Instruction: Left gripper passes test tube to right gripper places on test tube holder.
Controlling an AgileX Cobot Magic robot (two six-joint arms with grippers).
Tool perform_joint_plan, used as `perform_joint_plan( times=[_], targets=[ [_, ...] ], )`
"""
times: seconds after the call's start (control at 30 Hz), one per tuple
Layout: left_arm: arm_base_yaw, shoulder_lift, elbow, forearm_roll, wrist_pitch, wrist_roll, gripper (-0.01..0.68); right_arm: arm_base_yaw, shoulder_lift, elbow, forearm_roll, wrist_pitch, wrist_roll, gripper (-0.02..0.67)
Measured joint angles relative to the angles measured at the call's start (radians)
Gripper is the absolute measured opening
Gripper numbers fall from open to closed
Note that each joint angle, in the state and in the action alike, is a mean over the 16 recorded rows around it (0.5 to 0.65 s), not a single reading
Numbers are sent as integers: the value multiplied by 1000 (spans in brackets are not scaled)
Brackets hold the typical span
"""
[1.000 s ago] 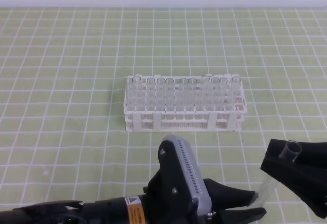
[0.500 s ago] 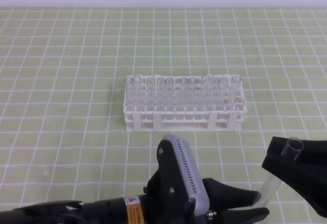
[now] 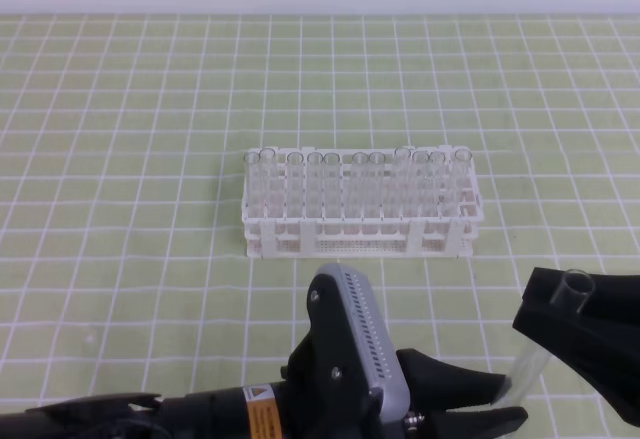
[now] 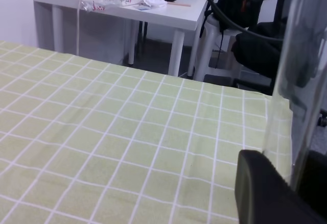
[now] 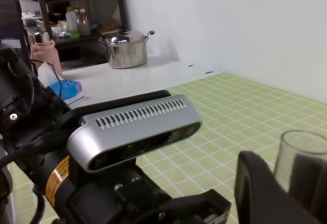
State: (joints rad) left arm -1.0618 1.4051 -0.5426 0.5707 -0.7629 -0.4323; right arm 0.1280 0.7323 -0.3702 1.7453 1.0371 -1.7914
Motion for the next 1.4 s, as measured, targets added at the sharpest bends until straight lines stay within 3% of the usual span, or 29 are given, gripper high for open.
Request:
perform_joint_plan(
  times=[0.23,0.6,0.77,1.13,1.4],
  targets=[
    [0,-1,0,-7,11,-7,118,0,0,0,-3,-1,0,99],
    [1,-3,-1,-53,32,-20,317,0,0,1,-13,-28,-7,99],
    [1,-7,-1,-70,52,-20,371,0,0,2,-15,-59,-15,99],
    [27,-81,-1,-77,209,-5,362,0,0,2,-15,-154,-26,99],
    [103,-302,-1,-75,484,22,198,0,0,2,-14,-207,-26,99]
  ],
)
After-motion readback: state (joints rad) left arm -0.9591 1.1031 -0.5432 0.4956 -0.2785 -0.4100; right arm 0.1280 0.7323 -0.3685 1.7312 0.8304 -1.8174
